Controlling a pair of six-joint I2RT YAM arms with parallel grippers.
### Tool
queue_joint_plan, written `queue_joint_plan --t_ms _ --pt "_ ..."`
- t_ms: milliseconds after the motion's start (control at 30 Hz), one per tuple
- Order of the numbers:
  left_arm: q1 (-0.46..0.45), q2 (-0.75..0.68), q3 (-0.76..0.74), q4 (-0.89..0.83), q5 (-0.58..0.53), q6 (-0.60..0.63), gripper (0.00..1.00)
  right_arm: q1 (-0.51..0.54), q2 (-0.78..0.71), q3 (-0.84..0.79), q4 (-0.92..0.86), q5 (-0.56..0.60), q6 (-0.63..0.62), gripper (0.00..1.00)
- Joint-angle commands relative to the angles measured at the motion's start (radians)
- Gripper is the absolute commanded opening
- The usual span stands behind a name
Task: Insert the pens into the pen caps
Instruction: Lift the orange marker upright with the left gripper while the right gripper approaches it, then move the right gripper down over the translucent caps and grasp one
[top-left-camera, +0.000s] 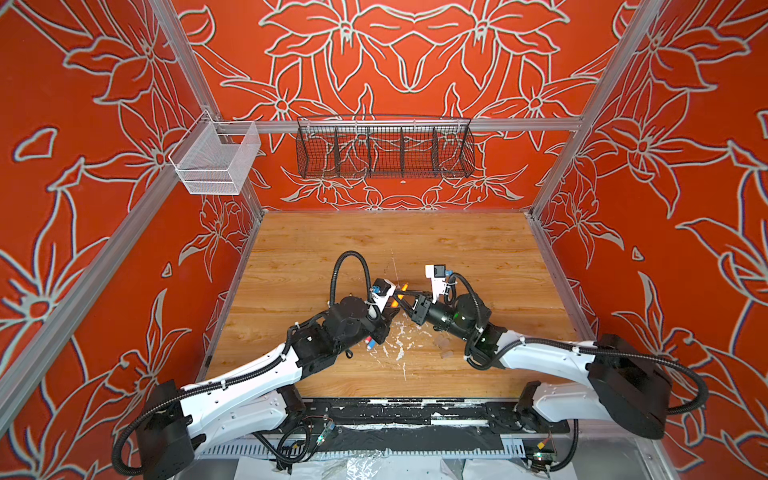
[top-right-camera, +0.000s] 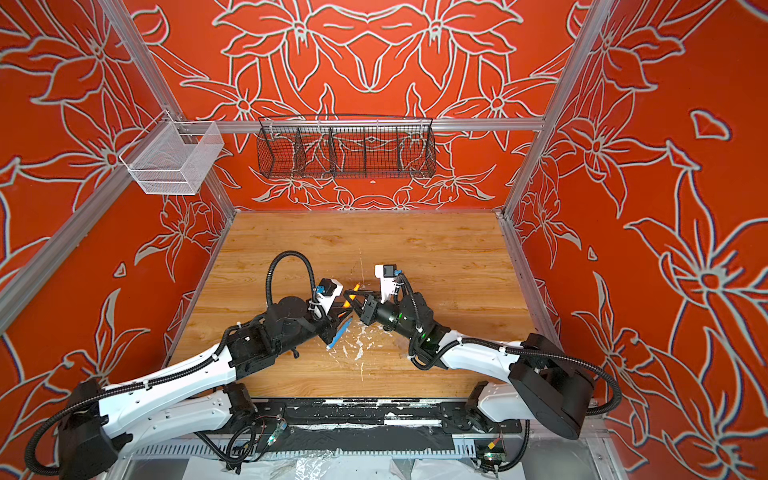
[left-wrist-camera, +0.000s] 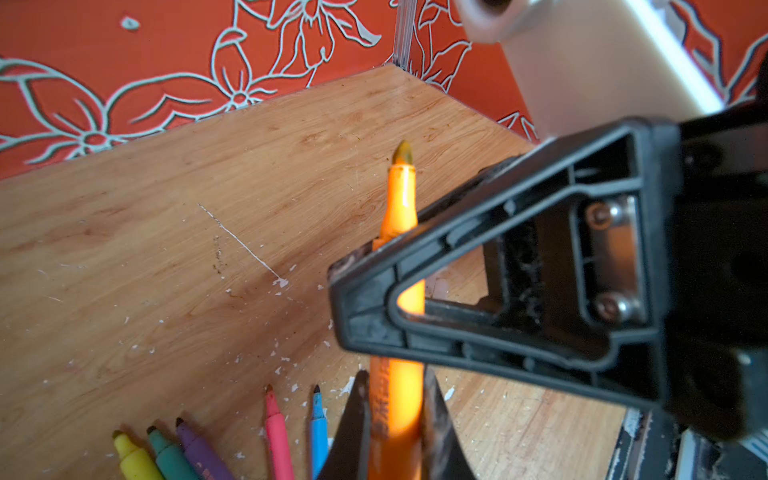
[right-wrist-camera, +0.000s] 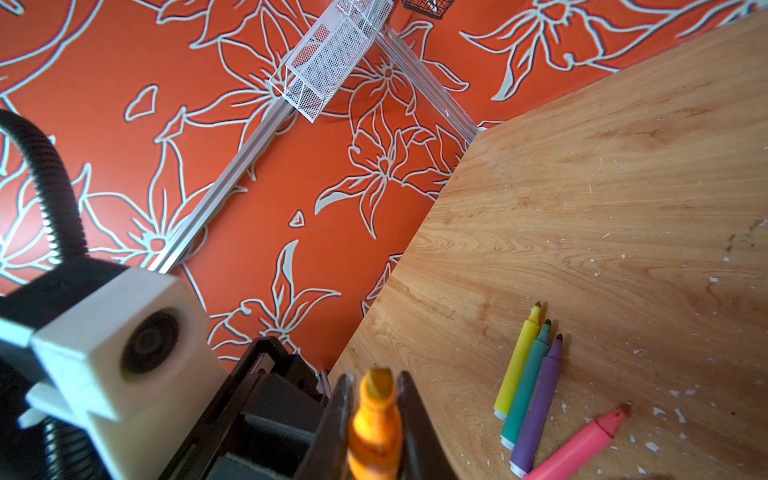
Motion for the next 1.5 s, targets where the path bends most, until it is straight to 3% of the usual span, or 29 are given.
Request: queue_joint_plan --t_ms 0,133,333,433,867,1233,1467 --pt "0.009 0.013 0.001 0.042 0.046 0.01 0.0 0.012 -0.059 -0.009 -0.025 0.032 -0.023 0.23" --pt "0.082 0.01 -0.003 0.035 0.092 -0.035 0.0 0.011 -0.209 -0.007 -0.28 0.13 -0.097 0.41" --pt "0.239 -0.028 -0.046 0.058 0.227 -0.126 0.0 0.01 -0.437 0.045 -0.899 0.484 -0.134 0.4" --pt "0.247 -0.03 -0.06 0.077 0.234 -0.132 0.0 0.009 -0.456 0.079 -1.086 0.564 -0.122 0.38" --pt "0.245 -0.048 -0.036 0.034 0.251 -0.127 0.0 0.003 -0.143 0.271 -1.442 0.47 -0.113 0.34" --pt "0.246 -0.069 -0.046 0.028 0.289 -0.126 0.0 0.0 -0.027 0.285 -1.462 0.329 -0.122 0.32" --pt "0.246 -0.076 -0.028 -0.023 0.229 -0.104 0.0 0.0 0.12 0.359 -1.441 0.28 -0.164 0.28"
